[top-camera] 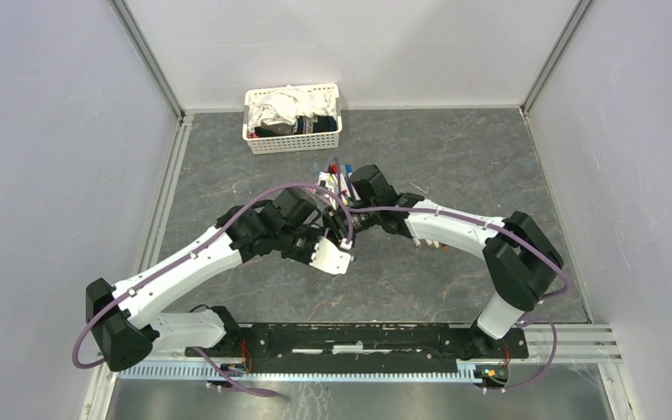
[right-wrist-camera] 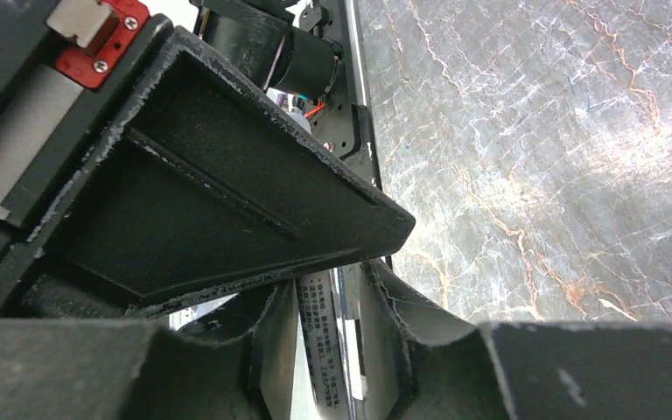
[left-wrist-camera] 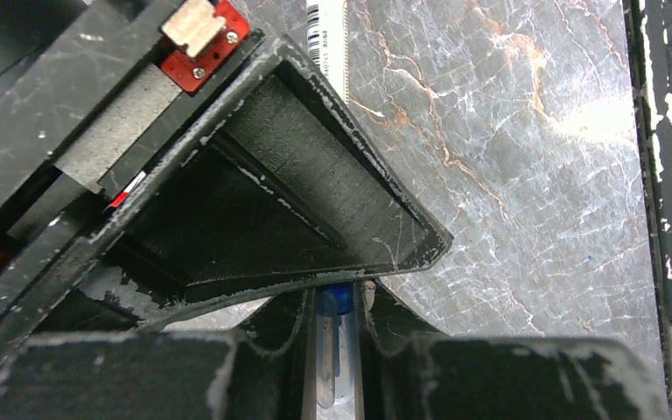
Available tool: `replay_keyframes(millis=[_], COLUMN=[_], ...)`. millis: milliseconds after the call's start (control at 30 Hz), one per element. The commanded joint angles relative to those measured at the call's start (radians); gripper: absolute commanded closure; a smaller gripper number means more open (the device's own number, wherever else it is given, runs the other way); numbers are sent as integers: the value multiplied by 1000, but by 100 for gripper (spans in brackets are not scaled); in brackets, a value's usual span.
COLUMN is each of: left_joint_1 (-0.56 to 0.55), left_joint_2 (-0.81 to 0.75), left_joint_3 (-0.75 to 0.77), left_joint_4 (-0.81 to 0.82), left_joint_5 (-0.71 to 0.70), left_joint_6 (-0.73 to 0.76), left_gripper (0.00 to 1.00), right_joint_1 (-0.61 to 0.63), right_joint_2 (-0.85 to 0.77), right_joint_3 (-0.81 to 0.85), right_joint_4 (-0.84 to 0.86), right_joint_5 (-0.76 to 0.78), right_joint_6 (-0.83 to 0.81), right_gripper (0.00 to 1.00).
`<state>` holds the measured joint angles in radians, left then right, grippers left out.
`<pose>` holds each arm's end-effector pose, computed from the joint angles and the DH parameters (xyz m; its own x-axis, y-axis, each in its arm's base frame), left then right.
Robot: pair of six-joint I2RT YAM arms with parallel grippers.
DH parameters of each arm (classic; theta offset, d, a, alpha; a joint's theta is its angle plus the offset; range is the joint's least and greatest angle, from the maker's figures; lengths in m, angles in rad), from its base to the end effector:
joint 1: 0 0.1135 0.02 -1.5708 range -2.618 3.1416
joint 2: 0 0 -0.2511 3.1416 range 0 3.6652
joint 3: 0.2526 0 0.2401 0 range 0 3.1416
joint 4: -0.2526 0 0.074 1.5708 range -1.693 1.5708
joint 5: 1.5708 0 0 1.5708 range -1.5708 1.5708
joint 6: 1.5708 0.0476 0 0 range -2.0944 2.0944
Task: Open the pen caps
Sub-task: Open the pen cap from the pen.
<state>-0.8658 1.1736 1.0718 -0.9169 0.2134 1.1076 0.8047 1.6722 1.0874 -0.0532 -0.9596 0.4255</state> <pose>0.1371 -0.1767 0.2785 0.4838 0.7806 -0.3957 0.8583 -0.3350 0.3886 0.2172 0.2820 0.2247 -0.7351 -0.4224 -0.5303 -0.6216 0.1078 0.7759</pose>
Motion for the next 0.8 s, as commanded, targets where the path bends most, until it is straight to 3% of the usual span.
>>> replay_keyframes(millis=[0, 100, 200, 500, 533, 567, 600, 633, 667, 700, 733, 767], left_joint_1=[-6, -7, -7, -7, -7, -7, 9, 136, 542, 974, 1225, 1251], left_joint_2=[-34, -45, -51, 37, 72, 108, 132, 105, 44, -7, -8, 13], left_joint_3=[-6, -19, -25, 45, 79, 114, 150, 168, 146, 67, 0, 24], left_joint_4=[71, 64, 43, -4, -16, -54, -119, -197, -274, -254, -303, -407], left_joint_5=[2, 9, 29, 72, 81, 61, -4, -34, 17, 82, 123, 176], left_joint_6=[-68, -56, -34, 126, 162, 190, 210, 278, 512, 846, 1144, 1178], left_gripper=[98, 98, 98, 98, 98, 98, 98, 98, 98, 98, 98, 98], right_joint_1=[8, 7, 7, 8, 8, 2, -6, -4, -24, -60, -125, -119], right_joint_2=[1, 4, 15, 179, 205, 224, 188, 8, -329, -589, -720, -657], right_joint_3=[26, 26, 55, 335, 392, 433, 376, 132, -297, -638, -747, -675], right_joint_4=[76, 85, 85, -57, -130, -308, -479, -501, -313, -44, 90, 75], right_joint_5=[27, 35, 37, 67, 81, 100, 128, 179, 210, 227, 218, 172], right_joint_6=[17, 27, 29, -26, -77, -191, -323, -395, -281, -55, 58, 23], right_gripper=[68, 87, 98, 100, 100, 100, 100, 100, 100, 100, 100, 100])
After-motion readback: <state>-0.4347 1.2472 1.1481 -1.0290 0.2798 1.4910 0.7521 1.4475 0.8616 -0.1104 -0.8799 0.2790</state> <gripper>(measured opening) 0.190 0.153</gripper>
